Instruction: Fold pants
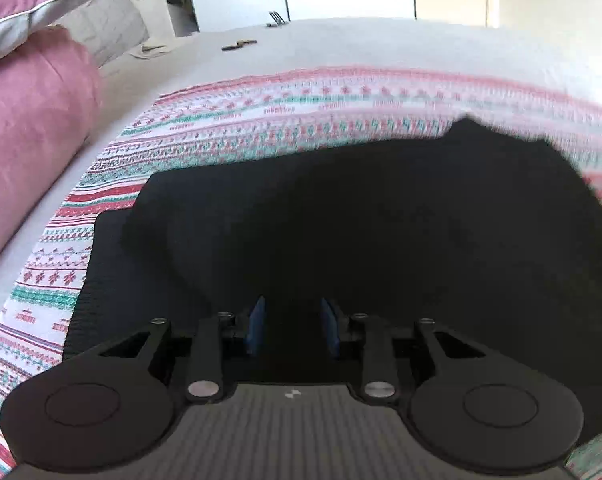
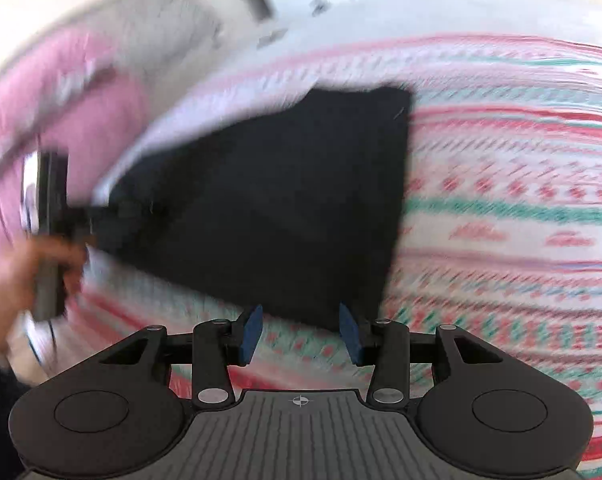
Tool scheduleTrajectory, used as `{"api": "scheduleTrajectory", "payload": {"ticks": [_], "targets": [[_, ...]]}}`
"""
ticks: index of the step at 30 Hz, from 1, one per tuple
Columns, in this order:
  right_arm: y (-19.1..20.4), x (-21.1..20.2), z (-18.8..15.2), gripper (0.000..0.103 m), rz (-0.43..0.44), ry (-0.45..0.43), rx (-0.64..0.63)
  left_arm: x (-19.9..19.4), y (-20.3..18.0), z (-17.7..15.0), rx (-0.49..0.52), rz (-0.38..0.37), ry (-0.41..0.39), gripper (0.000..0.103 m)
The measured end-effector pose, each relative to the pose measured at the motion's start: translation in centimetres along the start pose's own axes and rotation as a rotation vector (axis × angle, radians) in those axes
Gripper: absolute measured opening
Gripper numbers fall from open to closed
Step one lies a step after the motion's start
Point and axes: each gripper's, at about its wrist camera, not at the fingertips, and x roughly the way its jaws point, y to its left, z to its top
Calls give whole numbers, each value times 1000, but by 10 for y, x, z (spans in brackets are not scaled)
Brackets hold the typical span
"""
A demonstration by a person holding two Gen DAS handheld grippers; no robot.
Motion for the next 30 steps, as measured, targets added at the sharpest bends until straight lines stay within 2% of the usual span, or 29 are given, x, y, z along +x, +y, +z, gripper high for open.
{"api": "scheduleTrajectory", "payload": {"ticks": [2,6,10,13,15,17,19,21,22,23,26,30], "targets": [[-22,-4,7,43,6,-35,113,-2,-10,8,-25,-52,-11,31],[-56,22,1,44,55,23,344,-11,-58,18,18,-160,-19,32],[-46,30,-4,44,72,0,345,-15,-105,31,90,-267,-65,32],[-51,29,-6,43,104,-8,391,-18,-147,43,124,-364,-66,32],[-61,29,-8,40,113,-23,431,-19,-187,53,203,-395,-81,31],[-66,30,-13,32,109,-34,448,-17,-227,58,293,-374,-98,31],[-64,33,-17,12,68,-45,423,-3,-264,65,361,-330,-66,31],[-63,35,-17,9,54,-48,410,21,-287,71,420,-226,-24,28],[-61,34,-15,6,48,-49,405,29,-297,70,447,-173,-11,10],[-59,34,-14,5,42,-51,395,36,-300,70,470,-122,-4,0],[-59,30,-8,3,52,-61,382,43,-291,75,406,-140,21,0],[-67,9,1,3,95,-85,373,33,-279,84,281,-208,0,0]]}}
